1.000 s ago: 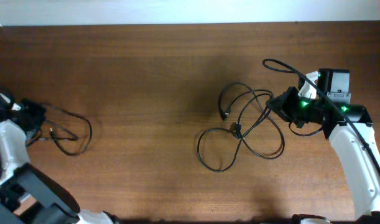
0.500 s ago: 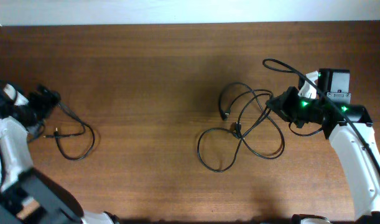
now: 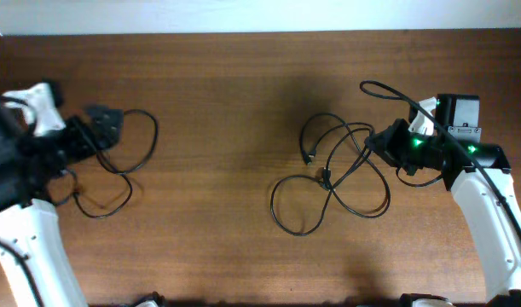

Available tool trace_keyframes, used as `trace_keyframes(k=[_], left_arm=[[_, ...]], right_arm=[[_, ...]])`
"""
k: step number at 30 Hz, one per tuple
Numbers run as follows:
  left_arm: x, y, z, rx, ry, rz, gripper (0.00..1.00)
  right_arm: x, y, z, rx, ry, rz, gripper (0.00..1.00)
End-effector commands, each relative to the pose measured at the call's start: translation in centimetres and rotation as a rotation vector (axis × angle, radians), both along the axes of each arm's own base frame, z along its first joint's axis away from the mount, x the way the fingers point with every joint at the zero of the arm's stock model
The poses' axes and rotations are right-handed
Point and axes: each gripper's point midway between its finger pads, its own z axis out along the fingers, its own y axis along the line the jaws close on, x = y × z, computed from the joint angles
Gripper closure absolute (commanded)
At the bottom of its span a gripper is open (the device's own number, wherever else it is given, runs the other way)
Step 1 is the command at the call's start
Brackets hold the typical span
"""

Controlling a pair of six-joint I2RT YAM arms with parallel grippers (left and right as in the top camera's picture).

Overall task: Untangle cables
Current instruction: 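Move the left gripper back to the remaining cable pile and grasp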

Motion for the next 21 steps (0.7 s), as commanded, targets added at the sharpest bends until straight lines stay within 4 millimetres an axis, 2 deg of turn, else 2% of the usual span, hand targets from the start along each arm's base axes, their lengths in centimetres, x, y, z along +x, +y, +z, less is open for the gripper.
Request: trace_keyframes(k=[1, 6, 8, 12, 15, 17, 19, 21], left_arm=[[-0.3, -5.8, 0.2, 0.061, -0.026, -0.239, 0.01], [-1.6, -14.9, -1.2, 0.124, -0.021, -0.599, 0.01], [-2.0, -17.6, -2.4, 0.132, 0.0, -0.706, 0.01], [-3.0, -23.4, -6.0, 0.135, 0.083, -0.926, 0.01], [-5.1, -28.2, -8.9, 0.158, 0.128, -1.126, 0.01], [-6.1, -30.7, -10.4, 0.16, 0.155, -1.205, 0.01], [-6.8, -34.1, -12.9, 0.186, 0.162, -1.297, 0.01], [-7.3, -35.8, -13.9, 0.19, 0.156, -1.342, 0.01]], right_arm=[[0.1, 0.4, 0.8, 0.019, -0.027, 0.029, 0.95], [0.0, 1.9, 2.1, 0.114, -0.059, 0.089, 0.95], [0.0, 2.0, 2.1, 0.116, -0.06, 0.091, 0.95], [0.0, 2.0, 2.1, 0.116, -0.06, 0.091, 0.95], [0.0, 2.0, 2.1, 0.116, -0.06, 0.091, 0.95], [0.0, 2.0, 2.1, 0.116, -0.06, 0.091, 0.95], [0.0, 2.0, 2.1, 0.116, -0.06, 0.091, 0.95], [0.0, 2.0, 2.1, 0.115, -0.06, 0.091, 0.95]])
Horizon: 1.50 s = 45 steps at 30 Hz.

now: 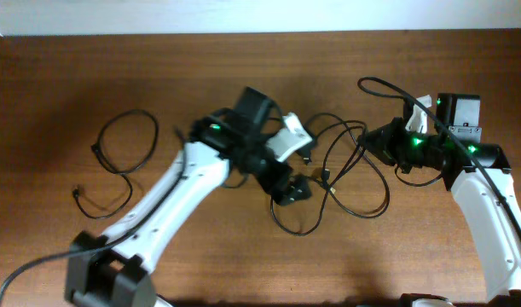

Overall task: Untangle cables
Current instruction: 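Move the left gripper back to the remaining cable pile and grasp, then lift the left gripper up and away toward the top left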

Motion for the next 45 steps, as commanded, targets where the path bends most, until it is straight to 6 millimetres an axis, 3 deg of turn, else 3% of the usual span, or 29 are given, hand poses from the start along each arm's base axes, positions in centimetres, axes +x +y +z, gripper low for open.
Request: trace_keyframes(k=[1, 4, 6, 11, 15, 21, 24, 25, 28, 30, 31, 32, 34, 37, 39, 40, 43, 45], left_arm=[[-1.3, -3.3, -2.0, 0.003, -0.011, -0.106, 0.01], [-1.9, -5.6, -2.8, 0.005, -0.054, -0.149, 0.01], [-1.1, -6.0, -3.4, 0.06, -0.116, -0.112, 0.01], [-1.6, -6.7, -3.4, 0.067, -0.135, -0.125, 0.01], [-1.5, -6.9, -3.7, 0.067, -0.135, -0.125, 0.21], [-1.1, -7.2, -6.6, 0.102, -0.095, -0.128, 0.52], [-0.4, -6.7, -6.9, 0.136, -0.126, -0.108, 0.91], [-0.4, -6.7, -6.9, 0.137, -0.126, -0.107, 1.0], [-0.4, -6.8, -6.5, 0.13, -0.098, -0.062, 1.0], [-0.4, -6.8, -4.9, 0.104, -0.127, -0.059, 1.0], [-0.3, -6.8, -3.0, 0.073, -0.162, -0.054, 1.0], [-0.2, -6.7, -1.5, 0.047, -0.191, -0.047, 1.0], [0.3, -6.0, 2.5, -0.019, -0.27, -0.017, 1.0], [2.1, -3.0, 9.0, -0.107, -0.424, 0.084, 1.0], [4.1, 0.3, 11.8, -0.085, -0.534, 0.204, 1.0], [4.7, 1.5, 12.5, -0.069, -0.565, 0.251, 1.0], [8.6, 8.2, 14.8, 0.036, -0.677, 0.54, 1.0], [10.0, 10.4, 15.2, 0.062, -0.705, 0.616, 1.0]], right_arm=[[0.2, 0.2, 0.8, 0.011, -0.029, 0.019, 0.94], [0.2, 0.1, 0.7, 0.008, -0.028, 0.017, 0.94], [0.2, 0.1, 0.7, 0.008, -0.028, 0.017, 0.94], [0.2, 0.1, 0.7, 0.008, -0.028, 0.018, 0.95], [0.2, 0.2, 0.7, 0.009, -0.027, 0.018, 0.95], [0.2, 0.2, 0.8, 0.012, -0.028, 0.02, 0.94], [0.2, 0.2, 0.8, 0.012, -0.028, 0.02, 0.95], [0.2, 0.2, 0.8, 0.012, -0.028, 0.02, 0.94], [0.2, 0.2, 0.8, 0.011, -0.028, 0.019, 0.94], [0.2, 0.1, 0.7, 0.004, -0.028, 0.014, 0.85], [0.2, 0.0, 0.7, 0.001, -0.028, 0.012, 0.57], [0.3, 0.0, 0.7, 0.001, -0.029, 0.012, 0.42], [0.3, 0.0, 0.7, 0.001, -0.029, 0.012, 0.27], [0.2, 0.0, 0.7, 0.001, -0.027, 0.012, 0.26], [0.2, 0.0, 0.7, 0.001, -0.027, 0.012, 0.26], [0.2, 0.0, 0.7, 0.001, -0.027, 0.012, 0.25], [0.2, 0.0, 0.7, 0.001, -0.028, 0.012, 0.25], [0.2, 0.0, 0.7, 0.001, -0.028, 0.012, 0.25]])
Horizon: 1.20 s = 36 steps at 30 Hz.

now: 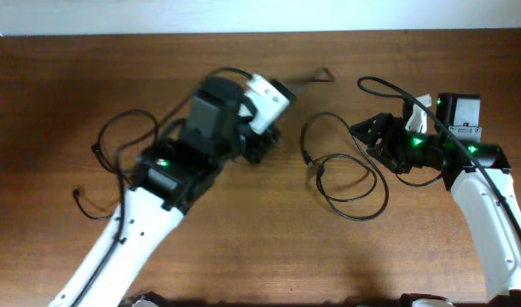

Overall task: Untangle cables
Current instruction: 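Lift the left gripper up and away toward the top left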

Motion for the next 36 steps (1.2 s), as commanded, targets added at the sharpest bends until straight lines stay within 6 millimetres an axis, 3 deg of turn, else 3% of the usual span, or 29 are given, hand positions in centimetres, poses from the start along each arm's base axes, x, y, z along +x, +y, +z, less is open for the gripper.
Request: trace_keyframes(k=[1, 8, 12, 20, 24, 28, 34, 35, 36], left_arm=[[3.1, 5.5, 2.0, 0.006, -0.073, 0.242, 1.0], [7.3, 12.8, 5.1, -0.076, -0.195, 0.457, 1.0], [9.8, 15.8, 4.4, -0.046, -0.223, 0.519, 1.0], [17.1, 18.0, -0.4, -0.047, -0.245, 0.582, 1.0], [20.1, 19.9, -5.4, -0.023, -0.195, 0.62, 1.0], [20.6, 21.1, -10.1, 0.015, -0.094, 0.643, 1.0], [20.8, 21.1, -14.0, 0.044, -0.011, 0.641, 1.0], [20.8, 21.1, -14.3, 0.047, -0.004, 0.641, 0.84], [20.7, 21.1, -14.4, 0.048, 0.0, 0.641, 0.56]], right_arm=[[0.2, 0.0, 0.6, 0.003, -0.018, 0.005, 0.25], [0.2, 0.0, 0.6, 0.003, -0.018, 0.005, 0.25], [0.2, 0.0, 0.6, 0.003, -0.018, 0.005, 0.25], [0.2, 0.0, 0.6, 0.002, -0.019, 0.006, 0.25], [0.2, 0.0, 0.6, 0.001, -0.02, 0.008, 0.25], [0.3, -0.2, 0.4, -0.01, -0.019, 0.0, 0.25], [0.2, -0.3, 0.3, -0.014, -0.012, -0.002, 0.25], [0.2, -0.3, 0.3, -0.014, -0.012, -0.002, 0.25], [0.2, -0.3, 0.3, -0.014, -0.012, -0.002, 0.25]])
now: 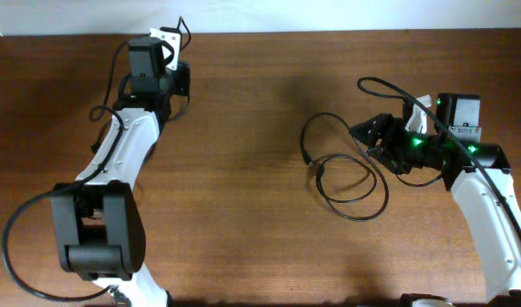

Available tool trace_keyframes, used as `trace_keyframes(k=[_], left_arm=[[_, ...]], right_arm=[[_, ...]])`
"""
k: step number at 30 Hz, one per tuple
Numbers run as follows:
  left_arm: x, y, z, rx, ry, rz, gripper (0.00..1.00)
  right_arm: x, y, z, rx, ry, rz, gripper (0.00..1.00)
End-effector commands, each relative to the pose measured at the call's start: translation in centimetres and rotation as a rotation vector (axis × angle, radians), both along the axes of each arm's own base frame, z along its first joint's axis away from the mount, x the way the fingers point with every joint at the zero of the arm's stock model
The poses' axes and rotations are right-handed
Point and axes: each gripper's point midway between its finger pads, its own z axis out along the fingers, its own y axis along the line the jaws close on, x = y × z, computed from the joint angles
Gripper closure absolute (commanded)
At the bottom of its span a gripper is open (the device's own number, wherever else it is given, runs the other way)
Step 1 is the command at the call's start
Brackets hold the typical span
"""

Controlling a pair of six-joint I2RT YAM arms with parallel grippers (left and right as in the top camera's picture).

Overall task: Untangle cables
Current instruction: 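Lift the left gripper up and away toward the top left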

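One black cable (350,175) lies in loose loops at the right of the table, with plug ends near the middle (309,159). My right gripper (368,136) stands open at the loops' right edge, its fingers spread and nothing between them. The left arm reaches to the far left corner. There the left gripper (180,81) points right, its dark fingers together on a second thin black cable (107,102) that trails down along the arm. Most of that cable is hidden under the arm.
The table's far edge (260,34) runs just behind the left gripper. The right arm's own black lead (384,89) arcs above its wrist. The left arm's thick lead (13,247) loops over the near left.
The left gripper has gone from left of centre to the far left corner, taking the pulled-out cable with it. The right gripper and the remaining cable have not moved.
First the left gripper was at the far left by a loose cable, and the right was shut on the tangle. The left then reached into the tangle. Later it held one cable left of centre and the right stood open. Now one cable remains at right.
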Motion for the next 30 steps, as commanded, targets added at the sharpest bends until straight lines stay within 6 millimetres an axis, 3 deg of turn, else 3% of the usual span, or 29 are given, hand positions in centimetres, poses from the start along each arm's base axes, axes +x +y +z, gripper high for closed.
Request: trace_keyframes(k=[1, 2, 5, 8, 11, 13, 16, 18, 21, 22, 23, 26, 30], left_arm=[[0.3, 0.2, -0.5, 0.018, 0.009, -0.002, 0.39], [0.3, 0.3, -0.4, 0.018, 0.008, -0.002, 0.01], [0.3, 0.3, -0.3, 0.018, 0.006, -0.002, 0.01], [0.2, 0.2, 1.1, 0.015, -0.021, -0.005, 0.01], [-0.6, 0.1, 5.6, 0.009, -0.104, -0.01, 0.01], [-2.3, -1.3, 9.2, -0.037, -0.147, -0.079, 0.01], [-4.9, -3.1, 11.2, -0.094, -0.126, -0.173, 0.01], [-6.9, -4.3, 10.8, -0.139, -0.058, -0.231, 0.01], [-11.1, -6.7, 8.6, -0.242, 0.123, -0.33, 0.01], [-12.2, -7.0, 8.0, -0.264, 0.172, -0.343, 0.01], [-13.4, -7.2, 7.1, -0.284, 0.236, -0.345, 0.01], [-15.9, -7.2, 5.3, -0.305, 0.368, -0.328, 0.01], [-18.4, -7.1, 6.0, -0.31, 0.41, -0.317, 0.01]], right_arm=[[0.3, -0.3, 0.4, -0.012, -0.018, -0.004, 0.25], [0.3, -0.3, 0.4, -0.012, -0.018, -0.004, 0.25], [0.3, -0.3, 0.4, -0.015, -0.017, -0.006, 0.25], [0.3, -0.4, 0.4, -0.018, -0.017, -0.008, 0.25], [0.3, -0.4, 0.3, -0.018, -0.017, -0.008, 0.25], [0.3, -0.4, 0.4, -0.019, -0.018, -0.008, 0.25], [0.4, -0.4, 0.4, -0.019, -0.018, -0.008, 0.25], [0.4, -0.4, 0.4, -0.019, -0.018, -0.008, 0.25], [0.3, -0.4, 0.4, -0.018, -0.018, -0.008, 0.25], [0.3, -0.4, 0.4, -0.018, -0.017, -0.008, 0.14], [0.1, -0.3, 0.2, -0.034, -0.03, 0.017, 0.06], [-0.2, -0.3, 0.0, -0.064, -0.053, 0.059, 0.05], [-1.2, -0.6, -0.8, -0.088, 0.0, 0.062, 0.05]])
